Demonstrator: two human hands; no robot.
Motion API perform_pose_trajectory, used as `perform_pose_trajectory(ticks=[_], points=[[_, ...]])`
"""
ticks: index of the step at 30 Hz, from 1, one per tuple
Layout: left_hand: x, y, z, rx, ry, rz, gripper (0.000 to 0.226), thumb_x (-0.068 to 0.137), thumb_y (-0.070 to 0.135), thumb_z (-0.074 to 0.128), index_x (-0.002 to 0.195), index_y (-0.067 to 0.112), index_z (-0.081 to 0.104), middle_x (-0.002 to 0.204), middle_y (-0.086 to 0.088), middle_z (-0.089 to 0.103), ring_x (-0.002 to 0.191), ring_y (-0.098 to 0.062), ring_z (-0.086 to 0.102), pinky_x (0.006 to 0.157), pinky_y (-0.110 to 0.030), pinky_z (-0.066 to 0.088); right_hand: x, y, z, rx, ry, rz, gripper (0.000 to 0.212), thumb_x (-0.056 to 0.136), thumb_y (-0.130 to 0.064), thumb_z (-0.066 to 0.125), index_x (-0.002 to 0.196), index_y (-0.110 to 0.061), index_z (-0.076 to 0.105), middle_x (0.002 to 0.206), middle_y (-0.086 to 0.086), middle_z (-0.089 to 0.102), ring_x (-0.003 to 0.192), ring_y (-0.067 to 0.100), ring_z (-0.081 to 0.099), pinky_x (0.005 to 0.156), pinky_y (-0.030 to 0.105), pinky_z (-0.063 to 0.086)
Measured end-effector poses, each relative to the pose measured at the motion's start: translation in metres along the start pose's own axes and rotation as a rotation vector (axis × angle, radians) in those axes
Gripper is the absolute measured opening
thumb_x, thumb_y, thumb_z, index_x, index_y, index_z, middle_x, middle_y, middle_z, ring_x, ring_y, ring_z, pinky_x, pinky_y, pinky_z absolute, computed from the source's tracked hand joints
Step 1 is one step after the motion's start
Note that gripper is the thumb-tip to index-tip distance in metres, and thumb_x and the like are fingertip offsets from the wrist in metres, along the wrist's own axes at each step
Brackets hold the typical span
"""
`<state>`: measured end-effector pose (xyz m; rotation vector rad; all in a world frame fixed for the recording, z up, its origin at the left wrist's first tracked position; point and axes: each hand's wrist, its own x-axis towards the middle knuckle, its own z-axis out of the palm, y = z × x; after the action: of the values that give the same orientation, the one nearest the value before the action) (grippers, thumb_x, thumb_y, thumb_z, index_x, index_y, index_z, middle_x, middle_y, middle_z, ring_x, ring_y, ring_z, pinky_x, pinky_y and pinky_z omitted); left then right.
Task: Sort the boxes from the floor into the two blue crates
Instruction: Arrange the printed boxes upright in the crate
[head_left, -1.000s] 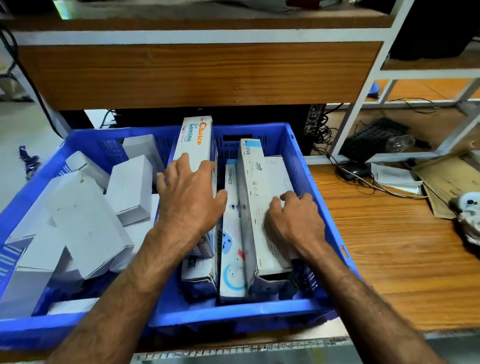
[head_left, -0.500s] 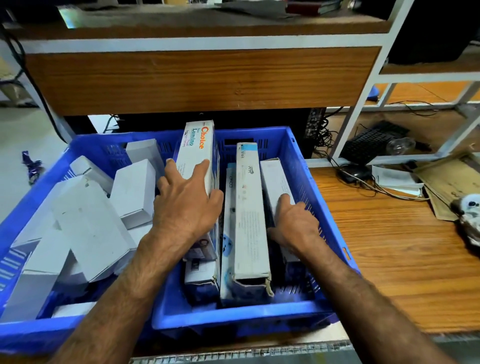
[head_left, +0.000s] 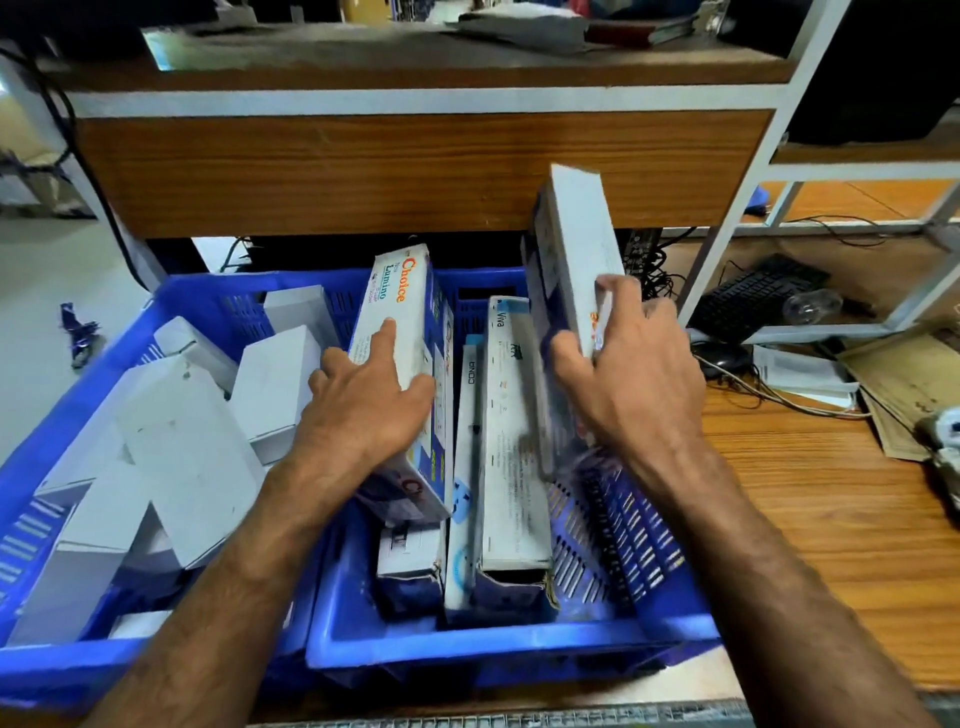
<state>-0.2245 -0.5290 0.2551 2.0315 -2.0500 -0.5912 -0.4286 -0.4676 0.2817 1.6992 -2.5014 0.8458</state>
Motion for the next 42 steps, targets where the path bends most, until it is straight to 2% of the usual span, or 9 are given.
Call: perform_pose_trajectory(ticks=[6,12,21,25,28,32,34,37,42], points=[[0.005,-0.015,-0.004,-0.486,-0.177,-0.059,0.075,0.095,0.045,0.049,0.161,0.045,0.015,0.168,-0.002,0.025,0.145,-0.027,0.04,0.121,-0.045,0.032,0.007,-0.017,-0.02,0.358,0.046,-0.001,0.062,0.092,-0.051,0.059,0.146,-0.025,0.043,0.122,0.013,0.058,0.11,0.033,0.056,0.092,0.043,0.047],[-0.01,-0.02,0.016,-0.445,-0.195,0.014,0.065,0.106,0.047,0.043,0.163,0.038,0.012,0.172,0.0,0.011,0.158,-0.015,0.011,0.128,-0.042,0.012,0.018,-0.024,0.005,0.905,-0.164,0.216,0.044,0.09,-0.032,0.067,0.13,-0.02,0.053,0.113,0.006,0.071,0.101,0.027,0.071,0.092,0.051,0.058],[-0.025,-0.012,0.035,-0.564,0.092,0.062,0.049,0.108,0.026,0.045,0.156,0.033,0.036,0.166,-0.003,0.022,0.153,-0.019,0.024,0.126,-0.043,0.02,0.024,0.014,0.05,1.264,-0.506,0.455,0.038,0.099,-0.023,0.055,0.13,0.0,0.06,0.116,0.025,0.072,0.09,0.033,0.07,0.07,0.036,0.06],[-0.024,-0.018,0.037,-0.662,0.268,0.148,0.046,0.105,0.008,0.045,0.143,0.031,0.052,0.154,-0.006,0.042,0.143,-0.031,0.043,0.12,-0.053,0.033,0.012,0.017,0.073,1.225,-0.603,0.477,0.044,0.099,-0.031,0.054,0.133,-0.003,0.059,0.118,0.02,0.073,0.113,0.042,0.068,0.097,0.054,0.056],[-0.022,-0.016,0.022,-0.481,0.466,0.414,0.037,0.103,0.009,0.053,0.138,0.021,0.061,0.141,-0.002,0.056,0.136,-0.015,0.05,0.118,-0.035,0.037,0.006,0.015,0.087,1.217,-0.605,0.422,0.034,0.103,-0.03,0.053,0.127,-0.007,0.06,0.115,0.013,0.076,0.106,0.034,0.073,0.097,0.047,0.058],[-0.014,-0.002,-0.011,-0.192,0.249,0.669,0.028,0.104,0.037,0.055,0.128,0.03,0.068,0.13,0.012,0.066,0.12,-0.009,0.06,0.102,-0.031,0.046,0.007,0.013,0.094,1.216,-0.616,0.39,0.032,0.102,-0.03,0.055,0.127,-0.011,0.058,0.111,0.009,0.077,0.1,0.028,0.075,0.092,0.046,0.06],[-0.011,0.008,-0.025,-0.073,0.091,0.663,0.043,0.1,0.06,0.046,0.127,0.034,0.067,0.127,0.016,0.068,0.117,-0.007,0.06,0.096,-0.029,0.047,0.005,0.008,0.095,1.222,-0.625,0.365,0.043,0.1,-0.031,0.058,0.138,-0.012,0.051,0.115,0.01,0.076,0.102,0.029,0.075,0.095,0.05,0.059],[-0.011,0.026,-0.027,0.287,-0.094,0.608,0.099,0.069,0.098,0.034,0.15,0.041,0.043,0.152,0.012,0.049,0.138,-0.015,0.044,0.114,-0.041,0.039,0.004,0.003,0.097,1.189,-0.619,0.337,0.046,0.096,-0.038,0.062,0.136,-0.016,0.052,0.111,0.005,0.077,0.098,0.024,0.076,0.094,0.048,0.059],[-0.014,0.048,-0.002,0.447,-0.12,0.535,0.126,0.052,0.105,0.04,0.158,0.041,0.02,0.167,0.002,0.019,0.153,-0.021,0.017,0.126,-0.046,0.013,0.001,0.008,0.095,1.154,-0.581,0.359,0.037,0.095,-0.046,0.066,0.109,-0.011,0.063,0.08,-0.007,0.078,0.07,0.008,0.074,0.059,0.026,0.059]])
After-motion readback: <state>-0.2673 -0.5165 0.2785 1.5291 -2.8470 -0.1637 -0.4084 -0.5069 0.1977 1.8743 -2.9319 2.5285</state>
